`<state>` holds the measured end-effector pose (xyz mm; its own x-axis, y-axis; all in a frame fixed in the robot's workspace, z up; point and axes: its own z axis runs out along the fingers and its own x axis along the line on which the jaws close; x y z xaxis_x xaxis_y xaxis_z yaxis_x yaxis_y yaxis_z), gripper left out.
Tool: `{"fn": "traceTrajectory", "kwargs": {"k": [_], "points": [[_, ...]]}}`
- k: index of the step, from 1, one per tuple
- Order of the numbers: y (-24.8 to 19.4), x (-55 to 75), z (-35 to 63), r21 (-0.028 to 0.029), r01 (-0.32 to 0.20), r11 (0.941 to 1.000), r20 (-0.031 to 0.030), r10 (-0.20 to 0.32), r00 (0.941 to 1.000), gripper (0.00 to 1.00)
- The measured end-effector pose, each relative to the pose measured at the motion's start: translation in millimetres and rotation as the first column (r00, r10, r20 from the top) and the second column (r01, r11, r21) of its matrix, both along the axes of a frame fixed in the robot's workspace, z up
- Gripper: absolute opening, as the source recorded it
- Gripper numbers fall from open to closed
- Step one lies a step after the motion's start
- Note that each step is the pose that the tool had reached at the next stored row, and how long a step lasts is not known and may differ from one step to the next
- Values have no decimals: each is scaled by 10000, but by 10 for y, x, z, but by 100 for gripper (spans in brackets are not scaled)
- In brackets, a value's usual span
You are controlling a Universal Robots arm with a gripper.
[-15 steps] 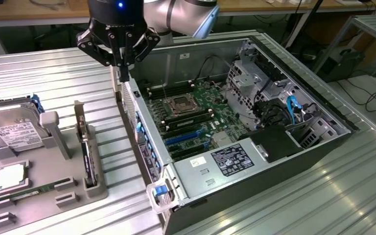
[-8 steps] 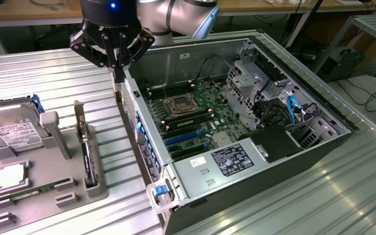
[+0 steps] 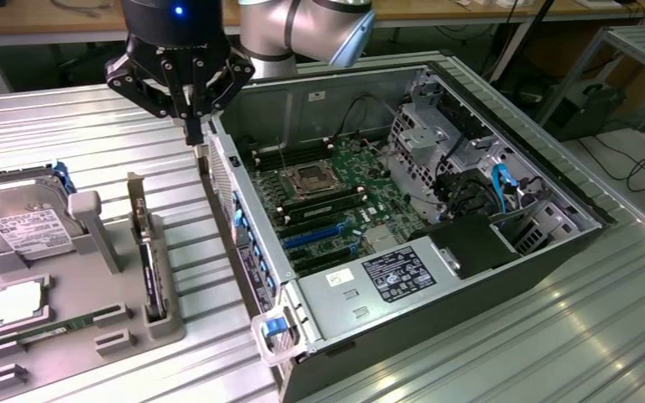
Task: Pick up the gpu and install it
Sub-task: 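Reach for the gpu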
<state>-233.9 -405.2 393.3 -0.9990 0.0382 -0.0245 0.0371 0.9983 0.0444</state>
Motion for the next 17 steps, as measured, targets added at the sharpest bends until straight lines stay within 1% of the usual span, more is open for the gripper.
{"fn": "traceTrajectory", "kwargs": {"k": [17], "points": [[-18,-191,0,0,-88,10000,0,88,10000,11]]}}
